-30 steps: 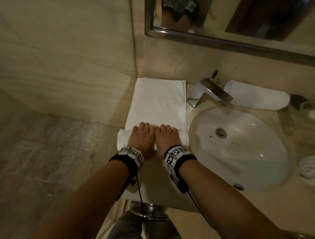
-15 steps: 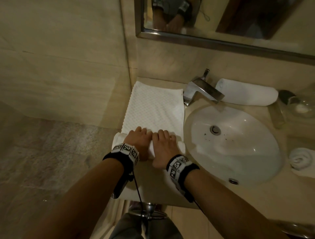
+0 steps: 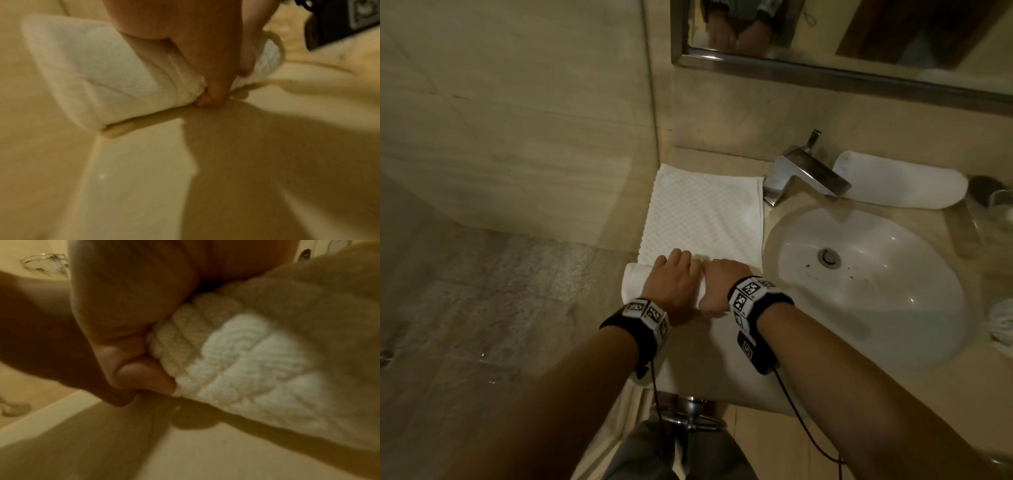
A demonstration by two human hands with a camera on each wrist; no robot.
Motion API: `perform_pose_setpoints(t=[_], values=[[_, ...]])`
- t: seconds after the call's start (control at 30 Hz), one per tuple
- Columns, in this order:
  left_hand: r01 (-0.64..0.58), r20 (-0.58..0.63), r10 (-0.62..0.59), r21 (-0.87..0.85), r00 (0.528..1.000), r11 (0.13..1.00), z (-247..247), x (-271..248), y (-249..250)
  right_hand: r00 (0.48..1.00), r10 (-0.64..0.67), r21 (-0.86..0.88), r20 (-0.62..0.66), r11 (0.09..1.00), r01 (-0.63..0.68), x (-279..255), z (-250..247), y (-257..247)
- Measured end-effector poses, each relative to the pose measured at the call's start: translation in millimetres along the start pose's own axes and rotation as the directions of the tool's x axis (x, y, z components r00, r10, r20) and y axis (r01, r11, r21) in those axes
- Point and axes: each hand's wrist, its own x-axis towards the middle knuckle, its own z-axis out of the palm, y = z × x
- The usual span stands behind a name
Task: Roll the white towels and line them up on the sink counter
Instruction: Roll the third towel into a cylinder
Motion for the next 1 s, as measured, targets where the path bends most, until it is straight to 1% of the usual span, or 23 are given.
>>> perform_pose_setpoints(t=[0.1,0.2,0.27,0.37,0.4,0.47,0.53,0.57,0.63,0.67,0.73,0.8,0.83,0.87,0.9,0.93,1.0], values=[[0.035,0.029,-0.033,-0.078,0.999,0.996,-3,15,0,0.997,0.004,-0.018,-0.074,1.000,-0.005,-5,10,-1],[0.016,0.170,-0.006,-0.057,0.985,0.998,-8,32,-8,0.986,0.011,-0.111,-0.165,0.993,-0.030,-11,23,-4],[0.003,0.219,0.005,-0.034,0.976,0.999,-8,38,-12,0.982,0.003,-0.125,-0.186,0.992,-0.027,-12,24,-4],[0.025,0.219,-0.013,-0.050,0.976,0.998,-12,36,-15,0.985,-0.004,-0.109,-0.173,0.994,-0.015,-5,18,-4],[0.022,0.202,-0.011,-0.053,0.979,0.998,-11,34,-16,0.987,0.014,-0.086,-0.159,0.996,-0.028,-2,15,-5],[0.016,0.123,-0.008,-0.063,0.992,0.998,-8,26,-13,0.993,0.038,-0.032,-0.114,0.999,-0.042,2,7,-3],[0.039,0.066,-0.038,-0.022,0.997,0.999,-2,14,-16,0.999,0.008,0.036,-0.051,0.999,-0.006,12,-1,-9],[0.032,0.046,-0.032,0.010,0.998,0.999,2,10,-12,1.000,-0.003,0.053,-0.017,0.999,0.004,11,-3,-7],[0.045,0.038,-0.046,0.032,0.998,0.998,5,6,-6,1.000,-0.010,0.044,0.014,0.999,0.010,10,-3,-6],[0.054,0.045,-0.055,0.018,0.998,0.998,3,8,-3,1.000,-0.003,0.036,0.002,0.999,0.003,8,-1,-5],[0.055,0.090,-0.052,-0.032,0.995,0.998,-4,18,-3,0.996,0.011,-0.028,-0.087,1.000,-0.014,4,9,-1],[0.059,0.194,-0.046,-0.059,0.980,0.997,-11,30,-10,0.986,-0.002,-0.137,-0.169,0.990,-0.021,-1,18,-1],[0.062,0.253,-0.043,-0.070,0.967,0.996,-15,36,-11,0.981,-0.009,-0.165,-0.192,0.986,-0.023,-3,22,0],[0.067,0.296,-0.043,-0.073,0.954,0.995,-17,39,-14,0.978,-0.011,-0.168,-0.207,0.985,-0.024,-4,23,-1],[0.067,0.310,-0.040,-0.079,0.950,0.995,-17,41,-14,0.978,-0.003,-0.161,-0.210,0.986,-0.031,-4,23,-1],[0.067,0.287,-0.038,-0.090,0.957,0.994,-16,39,-13,0.980,0.002,-0.157,-0.201,0.987,-0.034,-1,21,0],[0.048,0.162,-0.032,-0.097,0.986,0.994,-12,28,-9,0.986,-0.017,-0.160,-0.164,0.987,-0.010,5,12,2]])
